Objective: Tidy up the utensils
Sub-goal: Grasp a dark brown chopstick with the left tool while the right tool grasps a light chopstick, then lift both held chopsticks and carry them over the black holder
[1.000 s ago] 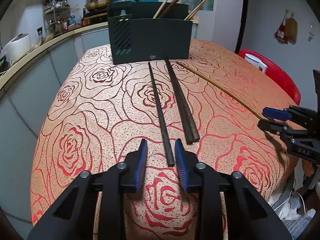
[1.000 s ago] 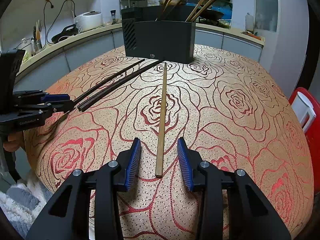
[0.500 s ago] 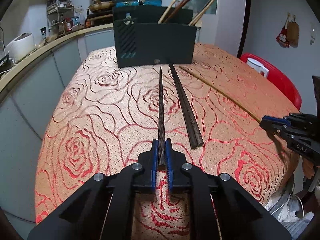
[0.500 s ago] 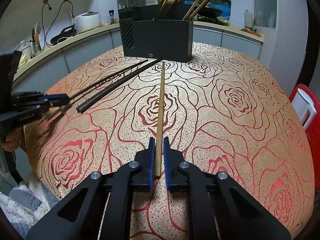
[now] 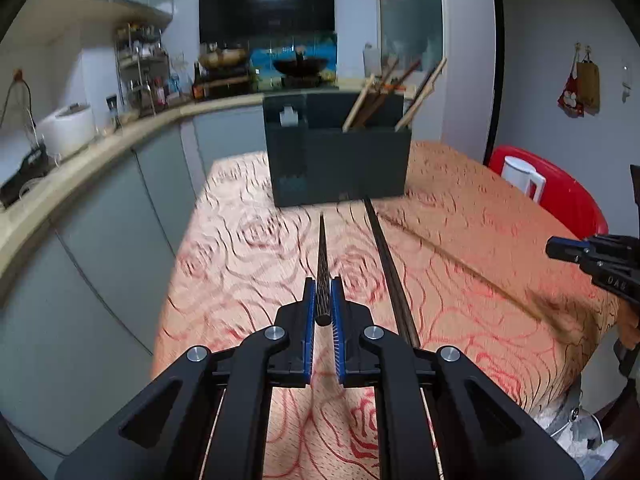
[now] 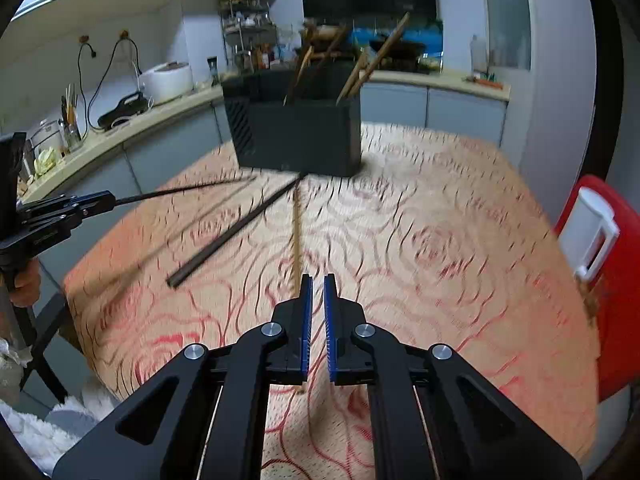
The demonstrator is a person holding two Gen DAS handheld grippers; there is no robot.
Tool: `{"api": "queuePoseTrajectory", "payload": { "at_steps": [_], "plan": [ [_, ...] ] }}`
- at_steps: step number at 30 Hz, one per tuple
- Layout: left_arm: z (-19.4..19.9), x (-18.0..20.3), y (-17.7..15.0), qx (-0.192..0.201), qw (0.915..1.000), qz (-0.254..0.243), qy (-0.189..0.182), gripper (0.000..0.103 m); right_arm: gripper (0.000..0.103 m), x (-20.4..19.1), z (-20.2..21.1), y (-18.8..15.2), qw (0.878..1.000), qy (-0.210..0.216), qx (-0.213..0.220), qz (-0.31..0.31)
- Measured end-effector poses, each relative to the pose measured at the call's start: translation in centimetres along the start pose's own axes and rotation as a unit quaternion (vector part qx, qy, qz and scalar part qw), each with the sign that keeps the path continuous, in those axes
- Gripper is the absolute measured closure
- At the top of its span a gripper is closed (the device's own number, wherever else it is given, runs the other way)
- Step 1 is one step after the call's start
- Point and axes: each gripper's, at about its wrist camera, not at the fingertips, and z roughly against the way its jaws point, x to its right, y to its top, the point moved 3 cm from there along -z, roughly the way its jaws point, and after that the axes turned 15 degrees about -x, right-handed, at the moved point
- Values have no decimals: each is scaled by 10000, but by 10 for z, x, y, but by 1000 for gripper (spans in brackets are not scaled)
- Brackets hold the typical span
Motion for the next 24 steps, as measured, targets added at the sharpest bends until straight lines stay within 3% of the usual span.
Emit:
{"api": "queuePoseTrajectory", "payload": {
  "at_steps": [7, 10, 14, 24],
  "plan": [
    [23, -6, 13, 285, 9995, 20, 98, 96, 96, 3, 11, 9, 9997, 116, 191, -25],
    [26, -6, 13, 294, 9995, 27, 106, 96, 88, -4, 1, -5, 9994, 348, 5, -9],
    [27, -6, 12, 304, 9995, 45, 90, 96, 73, -16, -11, -24, 9993, 275, -194, 130],
    [31, -8, 13, 333, 9994, 122, 59, 96, 74, -22, -43, -52, 9977, -8, -645, 215]
  ]
}}
